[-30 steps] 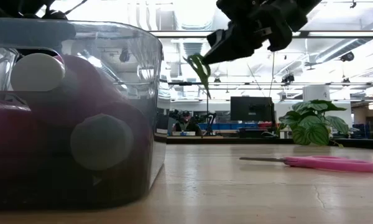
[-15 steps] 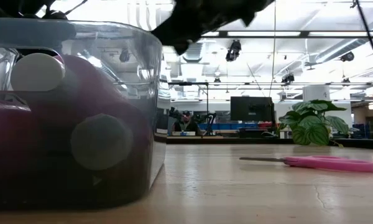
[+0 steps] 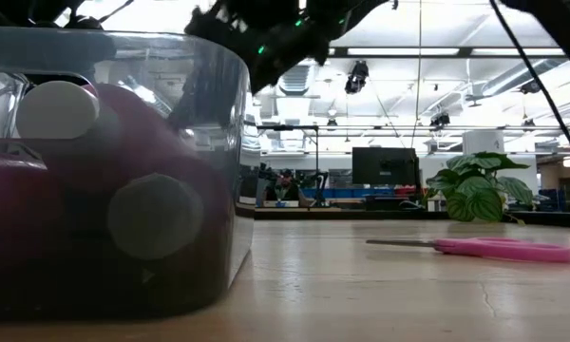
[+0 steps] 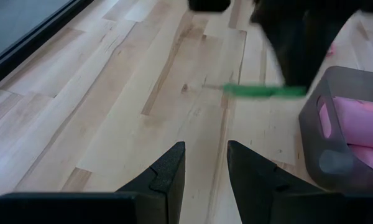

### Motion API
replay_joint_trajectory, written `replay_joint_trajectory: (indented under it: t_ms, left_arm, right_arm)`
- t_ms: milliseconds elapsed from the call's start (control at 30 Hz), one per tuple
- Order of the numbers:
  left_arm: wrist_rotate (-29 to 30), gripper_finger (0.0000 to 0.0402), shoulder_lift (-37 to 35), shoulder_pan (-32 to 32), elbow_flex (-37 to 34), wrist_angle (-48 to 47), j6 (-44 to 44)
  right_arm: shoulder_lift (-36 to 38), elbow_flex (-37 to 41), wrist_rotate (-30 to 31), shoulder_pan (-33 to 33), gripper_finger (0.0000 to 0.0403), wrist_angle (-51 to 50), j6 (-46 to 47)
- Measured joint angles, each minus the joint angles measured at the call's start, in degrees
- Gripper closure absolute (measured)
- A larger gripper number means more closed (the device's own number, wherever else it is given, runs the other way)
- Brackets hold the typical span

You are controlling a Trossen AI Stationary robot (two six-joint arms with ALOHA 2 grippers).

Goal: Pick & Place Paint Supplies
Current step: Put the green scissors into the black bin

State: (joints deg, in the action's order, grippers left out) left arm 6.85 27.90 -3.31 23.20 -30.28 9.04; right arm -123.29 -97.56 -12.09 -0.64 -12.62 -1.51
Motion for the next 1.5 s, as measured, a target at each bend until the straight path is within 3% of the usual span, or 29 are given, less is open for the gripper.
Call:
replay_joint_trajectory:
  t_ms: [467,867,1133,1500]
  left_arm:
    - [0.0,0.0279,-0.02,0.0,0.0,0.0,0.0]
    - [0.0,0.0279,-0.02,0.0,0.0,0.0,0.0]
    - [0.0,0.0279,-0.02,0.0,0.0,0.0,0.0]
    - [0.0,0.0279,-0.01,0.0,0.0,0.01,0.0]
  right_arm:
    - [-9.8,-5.97,0.27,-0.11,0.0388,-2.03,2.92]
    - [-9.99,-5.51,3.03,-0.68,0.0385,-2.12,5.89]
    - [-9.99,-5.45,1.53,-0.76,0.0324,-1.6,5.51]
    - [-8.69,-5.36,-0.25,-0.76,0.0318,-1.84,4.6]
